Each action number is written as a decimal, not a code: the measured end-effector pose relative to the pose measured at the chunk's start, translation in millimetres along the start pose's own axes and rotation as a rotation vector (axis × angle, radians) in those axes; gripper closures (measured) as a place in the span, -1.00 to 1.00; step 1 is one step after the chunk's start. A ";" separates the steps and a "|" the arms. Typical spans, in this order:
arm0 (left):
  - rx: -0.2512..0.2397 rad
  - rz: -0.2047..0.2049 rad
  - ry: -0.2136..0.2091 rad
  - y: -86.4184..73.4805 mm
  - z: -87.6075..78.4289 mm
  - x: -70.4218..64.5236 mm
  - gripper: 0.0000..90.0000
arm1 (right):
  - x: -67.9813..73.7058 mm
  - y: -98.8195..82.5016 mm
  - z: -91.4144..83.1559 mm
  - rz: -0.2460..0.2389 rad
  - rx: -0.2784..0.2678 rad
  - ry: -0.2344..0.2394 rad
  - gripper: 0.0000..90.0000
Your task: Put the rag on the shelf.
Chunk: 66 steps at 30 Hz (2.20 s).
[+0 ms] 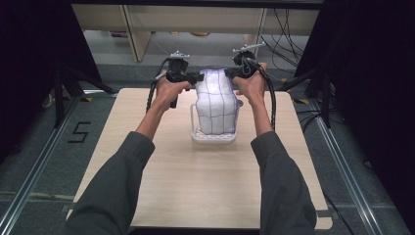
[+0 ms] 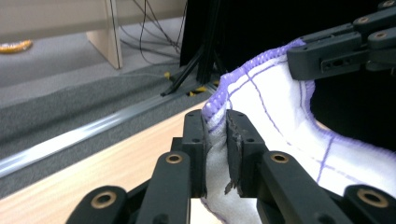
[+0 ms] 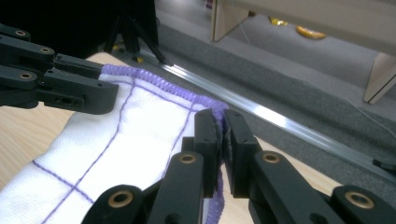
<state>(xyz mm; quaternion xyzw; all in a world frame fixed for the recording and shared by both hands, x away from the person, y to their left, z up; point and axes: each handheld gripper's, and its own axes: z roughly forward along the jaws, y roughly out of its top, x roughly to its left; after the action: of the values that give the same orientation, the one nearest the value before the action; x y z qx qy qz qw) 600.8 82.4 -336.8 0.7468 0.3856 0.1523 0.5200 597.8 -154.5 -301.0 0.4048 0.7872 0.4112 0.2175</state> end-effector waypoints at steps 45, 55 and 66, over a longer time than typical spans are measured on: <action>0.144 0.012 0.013 -35.8 -62.0 10.1 0.04 | -22.5 -31.2 -29.1 0.157 0.081 -0.001 0.19; 0.133 0.003 -0.014 -48.5 -80.0 -3.6 -0.18 | -12.6 -39.8 -49.8 0.129 0.049 0.028 -0.04; 0.120 0.006 -0.036 -56.6 -92.1 -19.3 -0.24 | 0.3 -48.1 -63.6 0.092 0.028 0.059 -0.12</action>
<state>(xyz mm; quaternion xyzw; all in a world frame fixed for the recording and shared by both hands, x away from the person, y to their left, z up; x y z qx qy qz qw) 506.6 138.2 -346.0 0.7805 0.3822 0.1168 0.4807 532.6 -200.4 -304.5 0.4313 0.7795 0.4216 0.1692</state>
